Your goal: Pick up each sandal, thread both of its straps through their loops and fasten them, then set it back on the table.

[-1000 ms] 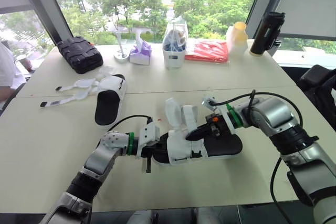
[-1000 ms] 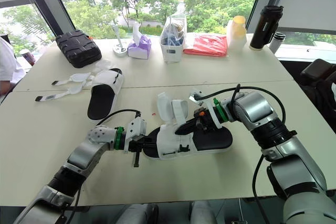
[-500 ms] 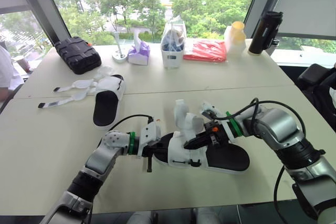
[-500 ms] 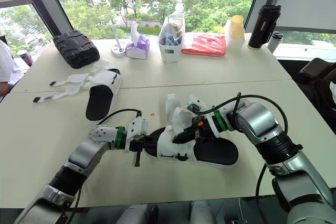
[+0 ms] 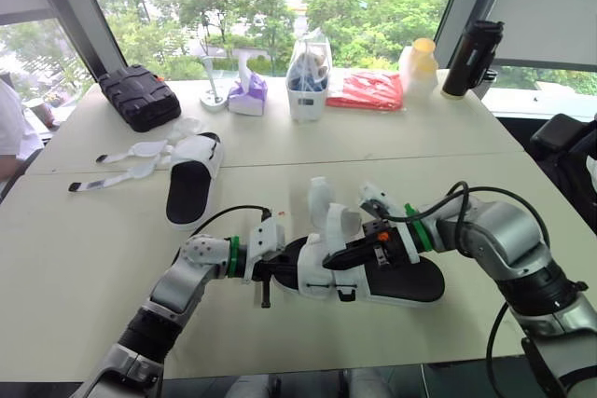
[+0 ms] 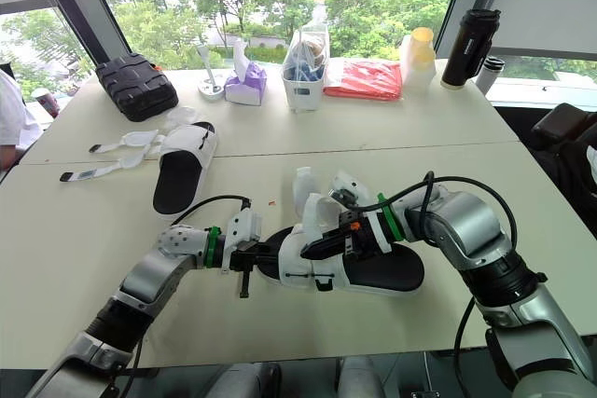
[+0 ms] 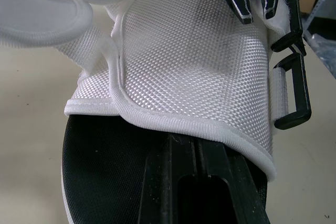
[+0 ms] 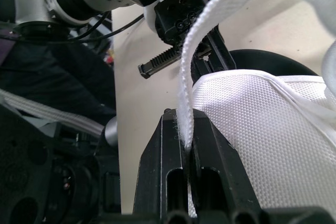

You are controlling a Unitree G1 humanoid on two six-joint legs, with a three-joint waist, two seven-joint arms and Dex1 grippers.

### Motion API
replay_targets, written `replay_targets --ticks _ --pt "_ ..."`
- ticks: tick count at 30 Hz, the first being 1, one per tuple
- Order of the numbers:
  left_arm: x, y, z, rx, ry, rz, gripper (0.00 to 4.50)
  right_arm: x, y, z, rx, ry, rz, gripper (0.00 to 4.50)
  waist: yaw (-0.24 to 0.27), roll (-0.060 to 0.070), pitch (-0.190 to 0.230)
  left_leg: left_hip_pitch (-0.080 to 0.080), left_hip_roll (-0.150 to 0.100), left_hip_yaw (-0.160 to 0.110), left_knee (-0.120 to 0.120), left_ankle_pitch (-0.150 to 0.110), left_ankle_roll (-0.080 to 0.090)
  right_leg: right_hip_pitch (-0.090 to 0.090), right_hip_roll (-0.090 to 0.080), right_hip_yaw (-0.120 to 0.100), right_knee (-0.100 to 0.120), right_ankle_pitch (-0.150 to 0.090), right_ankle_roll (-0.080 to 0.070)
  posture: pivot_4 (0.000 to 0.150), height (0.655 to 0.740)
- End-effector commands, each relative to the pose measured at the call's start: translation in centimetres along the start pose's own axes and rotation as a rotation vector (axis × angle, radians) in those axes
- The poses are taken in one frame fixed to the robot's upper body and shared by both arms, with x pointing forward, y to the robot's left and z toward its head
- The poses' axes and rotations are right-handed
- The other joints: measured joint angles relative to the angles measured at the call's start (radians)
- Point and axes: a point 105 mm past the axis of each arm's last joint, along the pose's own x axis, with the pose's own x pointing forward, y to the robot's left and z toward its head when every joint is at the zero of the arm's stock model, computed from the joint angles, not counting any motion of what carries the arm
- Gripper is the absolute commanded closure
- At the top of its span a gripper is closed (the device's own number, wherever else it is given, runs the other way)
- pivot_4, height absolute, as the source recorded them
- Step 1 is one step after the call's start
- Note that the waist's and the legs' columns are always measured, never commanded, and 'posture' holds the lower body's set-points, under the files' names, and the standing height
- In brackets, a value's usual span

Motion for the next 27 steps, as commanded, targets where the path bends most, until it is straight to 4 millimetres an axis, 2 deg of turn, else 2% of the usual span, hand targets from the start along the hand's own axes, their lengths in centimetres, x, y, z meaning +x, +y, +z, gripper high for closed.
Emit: replay_targets --ticks 1,5,8,13,15,22,27 --pt "0.3 -0.8 -1.3 -0.045 0.033 -0.023 4.50 -0.1 0.6 0.1 -0.028 -0.008 -0.005 4.44 0.000 0.000 0.000 0.000 0.000 0.000 0.000 0.000 0.000 0.000 0.000 0.000 0.000 0.000 0.000 0.150 0.7400" --pt "0.3 -0.7 -1.3 -0.043 0.033 -0.024 4.50 0.1 0.1 -1.1 -0.037 0.024 -0.052 4.44 0.000 0.000 0.000 0.000 0.000 0.000 0.000 0.000 0.000 0.000 0.000 0.000 0.000 0.000 0.000 0.150 0.7400" --pt "0.3 -0.5 -1.3 -0.041 0.034 -0.024 4.50 0.0 0.3 -1.3 -0.052 0.036 -0.056 3.57 0.000 0.000 0.000 0.001 0.000 0.000 0.000 0.000 0.000 0.001 0.000 0.000 0.000 0.000 0.000 0.150 0.7400" --pt "0.3 -0.5 -1.3 -0.041 0.034 -0.023 4.50 -1.1 1.0 -0.9 -0.081 0.046 -0.065 1.10 0.001 0.000 0.000 0.000 0.000 0.000 0.000 0.000 0.000 0.001 0.000 0.000 0.000 0.000 0.000 0.150 0.7400" --pt "0.4 -0.5 -1.4 -0.042 0.034 -0.023 4.50 -2.2 1.3 -0.7 -0.101 0.056 -0.089 0.10 0.001 0.000 0.000 0.001 0.000 0.000 0.000 0.000 0.000 0.001 0.000 0.000 0.000 0.000 0.000 0.150 0.7400" --pt "0.5 -0.8 -1.6 -0.044 0.033 -0.023 4.50 -6.5 3.2 -0.9 -0.078 0.092 -0.166 0.04 0.003 0.000 0.000 0.000 0.000 0.000 0.000 0.000 0.001 0.001 0.000 -0.001 -0.001 0.000 0.000 0.150 0.7400" --pt "0.7 -0.8 -1.6 -0.044 0.028 -0.021 4.50 -7.6 5.3 -2.8 0.058 0.119 -0.137 0.04 0.006 0.000 0.000 0.000 0.001 0.001 0.000 0.000 0.001 0.002 0.000 -0.001 -0.001 0.000 0.000 0.150 0.7400"
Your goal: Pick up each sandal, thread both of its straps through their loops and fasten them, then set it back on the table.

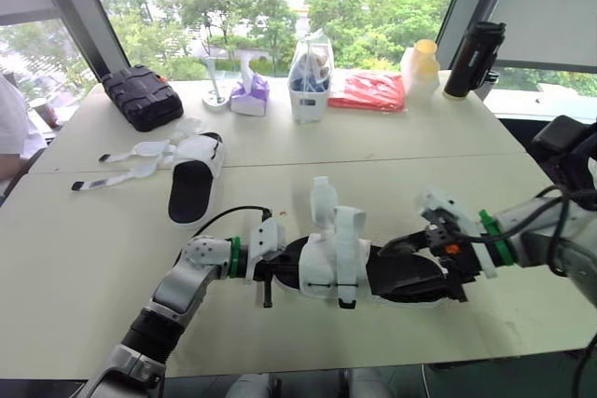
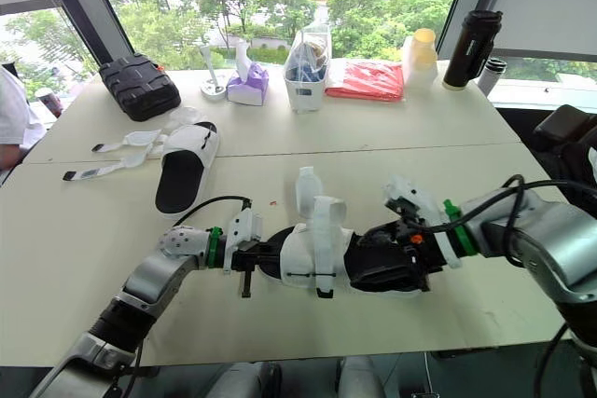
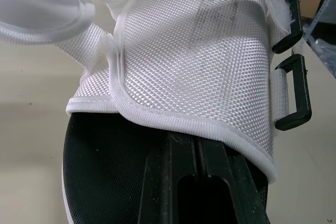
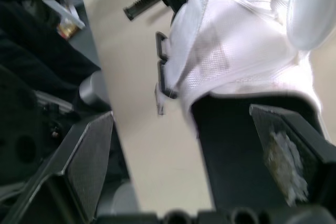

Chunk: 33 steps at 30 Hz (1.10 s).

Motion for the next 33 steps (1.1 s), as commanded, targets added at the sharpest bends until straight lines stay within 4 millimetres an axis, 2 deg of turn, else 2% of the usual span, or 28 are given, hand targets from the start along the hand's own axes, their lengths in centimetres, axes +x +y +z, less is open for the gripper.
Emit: replay_targets --ticks 1,6,9,13,20,23,26,33 --pt "0.4 -0.8 -1.6 -0.043 0.046 -0.023 4.50 -0.5 2.0 -0.8 0.044 0.014 0.047 0.04 0.001 0.000 0.000 0.000 0.000 0.000 0.000 0.000 0.000 0.000 0.000 0.000 0.000 0.000 0.000 0.150 0.7400" --pt "0.4 -0.5 -1.5 -0.039 0.047 -0.020 4.50 0.7 2.8 -2.6 0.127 0.036 0.092 0.04 0.000 0.000 0.000 0.000 0.000 0.001 0.000 0.000 0.000 0.001 0.000 0.000 0.000 0.000 0.000 0.150 0.7400" --pt "0.4 -0.3 -1.4 -0.034 0.048 -0.019 4.50 2.2 3.1 -3.5 0.157 0.035 0.127 0.04 0.001 -0.001 -0.001 0.000 0.000 0.001 0.000 0.000 0.000 0.001 0.000 0.000 0.000 0.000 0.000 0.150 0.7400" --pt "0.4 -0.3 -1.4 -0.032 0.051 -0.019 4.50 3.9 2.7 -3.7 0.174 0.013 0.140 0.04 0.000 -0.001 -0.001 0.001 0.000 0.001 0.001 0.000 0.000 0.001 0.000 0.000 0.000 0.000 0.000 0.150 0.7400" --pt "0.2 -0.3 -1.5 -0.033 0.057 -0.014 4.50 6.0 1.4 -3.6 0.187 -0.016 0.133 0.04 0.000 -0.001 -0.001 0.001 0.000 0.000 0.001 0.000 0.000 0.001 0.000 0.000 0.000 0.000 0.000 0.150 0.7400" --pt "0.1 -0.4 -1.5 -0.034 0.059 -0.011 4.50 6.7 0.6 -2.8 0.164 -0.046 0.111 0.04 -0.001 -0.001 -0.001 0.001 0.000 0.000 0.001 0.000 0.000 0.001 0.000 0.000 0.000 0.000 0.000 0.150 0.7400" --pt "0.1 -0.4 -1.5 -0.034 0.060 -0.010 4.50 6.9 0.4 -1.8 0.157 -0.076 0.122 0.04 -0.003 -0.001 -0.001 0.001 0.000 0.000 0.001 0.000 0.000 0.001 0.000 0.000 0.000 0.000 0.000 0.150 0.7400" --pt "0.1 -0.4 -1.5 -0.030 0.063 -0.012 4.50 7.0 -0.1 -0.8 0.148 -0.103 0.111 0.04 -0.003 -0.001 -0.001 0.002 0.000 0.000 0.001 0.000 -0.001 0.001 0.000 0.000 0.001 0.000 0.000 0.150 0.7400"
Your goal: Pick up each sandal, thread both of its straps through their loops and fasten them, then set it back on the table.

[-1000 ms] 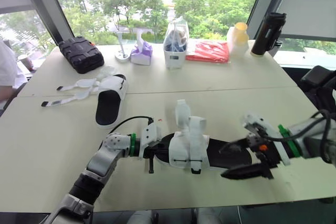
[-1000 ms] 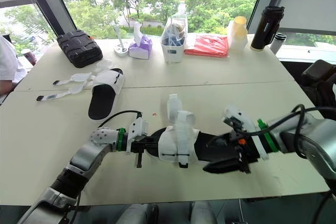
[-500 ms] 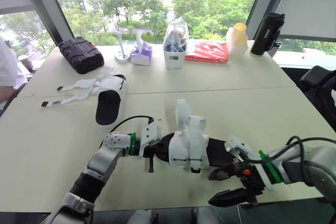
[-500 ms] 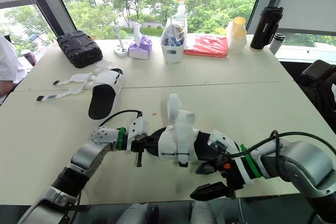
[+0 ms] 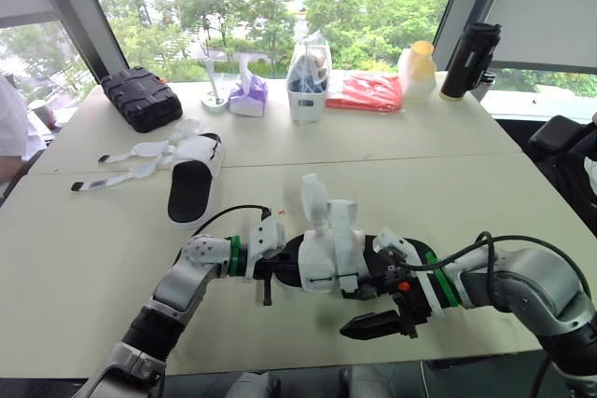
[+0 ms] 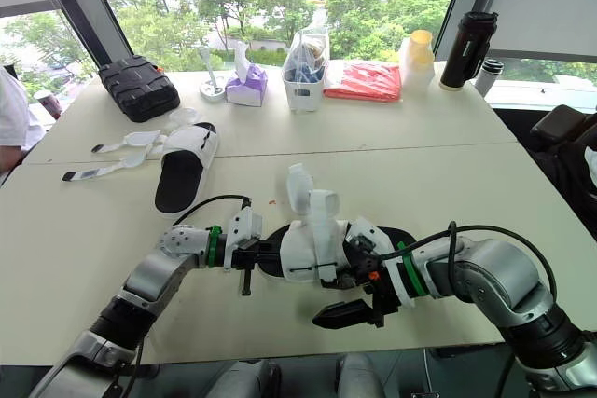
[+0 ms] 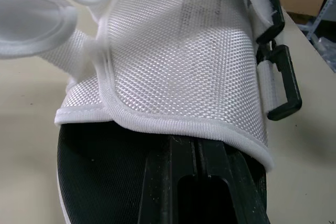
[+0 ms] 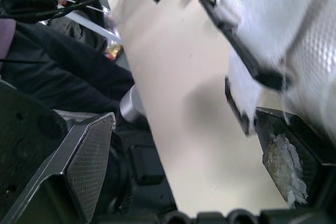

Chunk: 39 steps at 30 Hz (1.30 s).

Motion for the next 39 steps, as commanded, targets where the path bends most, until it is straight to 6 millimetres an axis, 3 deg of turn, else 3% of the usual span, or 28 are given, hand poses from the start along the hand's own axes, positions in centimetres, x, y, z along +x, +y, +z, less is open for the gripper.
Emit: replay_targets --ticks 1,9,10,12,19,24,33,39 --pt "0.3 -0.7 -1.4 -0.027 0.054 -0.023 4.50 -0.4 -0.2 1.5 -0.042 -0.047 -0.019 0.04 -0.001 0.000 0.000 0.000 0.000 0.000 0.000 0.000 0.000 0.000 0.000 0.000 0.000 0.000 0.000 0.150 0.7400" --pt "0.4 -0.7 -1.5 -0.022 0.058 -0.027 4.50 -0.5 0.3 1.7 -0.023 -0.048 0.000 0.04 0.000 0.000 0.000 0.000 0.000 0.000 0.000 0.000 0.000 0.000 0.000 0.000 0.000 0.000 0.000 0.150 0.7400" --pt "0.4 -0.7 -1.5 -0.021 0.058 -0.029 4.50 -0.4 0.3 1.7 -0.017 -0.048 -0.002 0.27 0.000 0.000 0.000 0.000 0.000 0.000 0.000 0.000 0.000 0.000 0.000 0.000 0.000 0.000 0.000 0.150 0.7400" --pt "0.4 -0.7 -1.5 -0.019 0.058 -0.030 4.50 -0.4 0.2 1.8 -0.011 -0.050 -0.004 0.86 0.000 0.000 0.000 0.000 0.000 0.000 0.000 0.000 0.000 0.000 0.000 0.000 0.000 0.000 0.000 0.150 0.7400" --pt "0.5 -0.7 -1.4 -0.014 0.058 -0.031 4.50 0.0 0.2 2.1 -0.004 -0.053 0.002 4.43 0.001 0.000 0.000 -0.001 0.000 0.000 0.000 0.000 0.000 0.000 0.000 0.000 0.000 0.000 0.000 0.150 0.7400" --pt "0.5 -0.7 -1.5 -0.014 0.060 -0.030 4.50 0.0 0.5 0.9 0.003 0.008 0.016 4.48 0.001 0.000 0.000 -0.001 0.000 0.000 0.000 0.000 0.000 0.000 0.000 0.000 0.000 0.000 0.000 0.150 0.7400" --pt "0.4 -0.7 -1.4 -0.016 0.062 -0.029 4.50 -0.5 2.5 -3.8 -0.088 0.234 0.132 4.48 0.001 0.000 0.000 -0.001 0.000 0.000 0.000 0.000 0.001 0.000 0.000 0.000 -0.001 0.000 0.000 0.150 0.7400" --pt "0.1 -0.9 -1.5 -0.022 0.069 -0.027 4.50 -0.7 2.7 -5.3 -0.139 0.304 0.168 4.48 0.000 0.000 0.000 -0.001 0.000 0.000 0.000 0.000 0.001 0.000 0.000 0.000 -0.001 -0.001 0.001 0.150 0.7400"
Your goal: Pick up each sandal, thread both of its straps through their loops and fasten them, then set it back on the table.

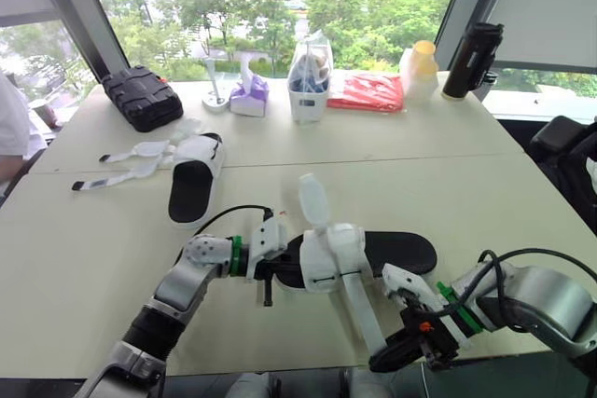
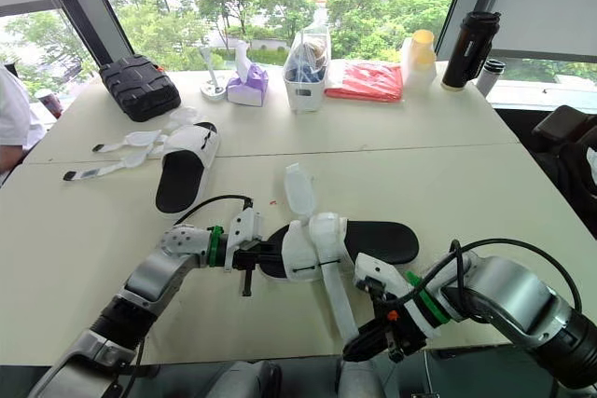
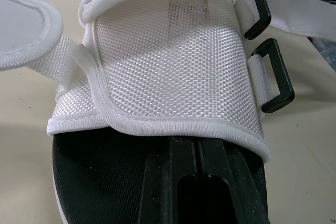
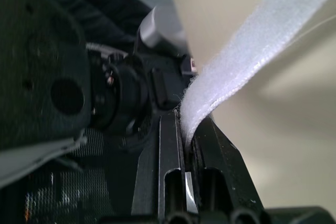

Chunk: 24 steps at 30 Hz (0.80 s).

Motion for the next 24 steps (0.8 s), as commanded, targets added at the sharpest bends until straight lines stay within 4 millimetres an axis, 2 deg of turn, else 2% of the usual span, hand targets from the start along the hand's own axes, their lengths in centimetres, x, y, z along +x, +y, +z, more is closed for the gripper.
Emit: replay_targets --ticks 1,8,12,21,24 --pt "0.0 -0.8 -1.6 -0.044 0.060 -0.017 4.50 0.1 0.7 -0.2 -0.060 0.029 0.028 4.48 0.000 0.000 0.000 0.000 0.000 0.000 0.000 0.000 0.000 0.000 0.000 0.000 0.000 0.000 0.000 0.150 0.7400" --pt "0.0 -1.4 -1.8 -0.060 0.065 -0.024 4.50 0.2 1.1 -1.3 -0.096 0.082 0.049 4.48 0.000 0.000 0.000 0.000 0.000 0.000 0.000 0.000 0.000 0.000 0.000 0.000 0.000 0.000 0.000 0.150 0.7400" --pt "0.0 -1.5 -2.0 -0.058 0.078 -0.026 4.50 -0.1 1.4 -1.3 -0.148 0.096 0.037 4.48 0.001 0.000 0.000 0.000 0.000 0.000 0.000 0.000 0.000 0.000 0.000 0.000 0.000 0.000 0.000 0.150 0.7400" --pt "0.2 -1.4 -3.0 -0.043 0.149 -0.050 4.50 -4.6 3.0 4.0 -0.329 -0.003 -0.076 4.48 0.003 0.000 0.000 0.000 0.000 0.000 0.000 0.000 0.000 0.000 0.000 0.000 0.000 0.000 0.000 0.150 0.7400" --pt "0.3 -1.4 -3.3 -0.042 0.167 -0.064 4.50 -6.1 3.0 5.9 -0.379 -0.043 -0.132 4.48 0.003 0.000 0.000 0.000 0.000 0.000 0.000 0.000 0.000 0.001 0.000 0.000 -0.001 0.000 0.000 0.150 0.7400"
